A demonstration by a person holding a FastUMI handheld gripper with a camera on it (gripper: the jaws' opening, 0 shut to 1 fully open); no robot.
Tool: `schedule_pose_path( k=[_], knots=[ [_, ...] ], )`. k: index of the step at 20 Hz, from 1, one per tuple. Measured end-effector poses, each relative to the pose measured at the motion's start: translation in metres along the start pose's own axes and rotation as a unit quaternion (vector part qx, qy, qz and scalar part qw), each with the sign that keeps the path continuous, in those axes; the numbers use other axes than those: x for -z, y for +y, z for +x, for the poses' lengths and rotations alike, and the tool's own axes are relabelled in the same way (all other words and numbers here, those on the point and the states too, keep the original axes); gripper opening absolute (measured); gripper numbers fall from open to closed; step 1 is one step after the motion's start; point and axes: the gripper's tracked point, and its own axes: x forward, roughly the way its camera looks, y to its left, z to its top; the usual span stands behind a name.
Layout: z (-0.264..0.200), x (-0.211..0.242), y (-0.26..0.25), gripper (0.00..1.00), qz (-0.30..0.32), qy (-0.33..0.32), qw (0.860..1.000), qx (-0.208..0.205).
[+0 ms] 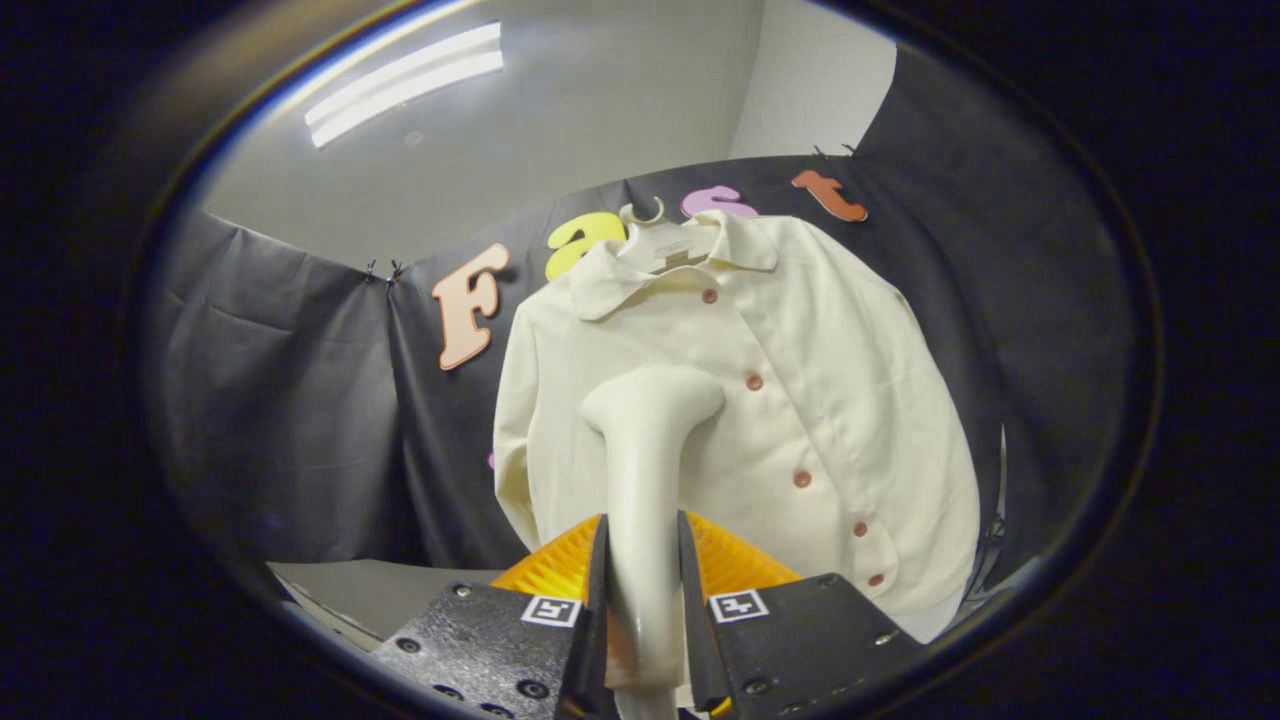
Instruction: Iron the clothes twice with a garment steamer, once on the left side and once on the right side.
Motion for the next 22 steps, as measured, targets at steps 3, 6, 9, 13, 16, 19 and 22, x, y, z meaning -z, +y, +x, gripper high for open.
schedule_pose_path(
  k=[3,6,9,13,16,19,22],
  knots=[
    [-0.017,0.014,-0.002,0.33,-0.004,0.012,1.000,-0.005],
    [-0.024,0.031,-0.006,0.32,0.000,0.026,1.000,-0.007],
    [-0.035,0.053,-0.012,0.32,0.013,0.040,0.999,-0.007],
    [-0.052,0.086,-0.023,0.32,0.025,0.062,0.998,-0.002],
    [-0.061,0.106,-0.030,0.33,0.034,0.076,0.997,0.002],
    [-0.072,0.127,-0.036,0.33,0.036,0.089,0.995,0.004],
    [-0.079,0.142,-0.041,0.33,0.039,0.099,0.994,0.004]
  ],
)
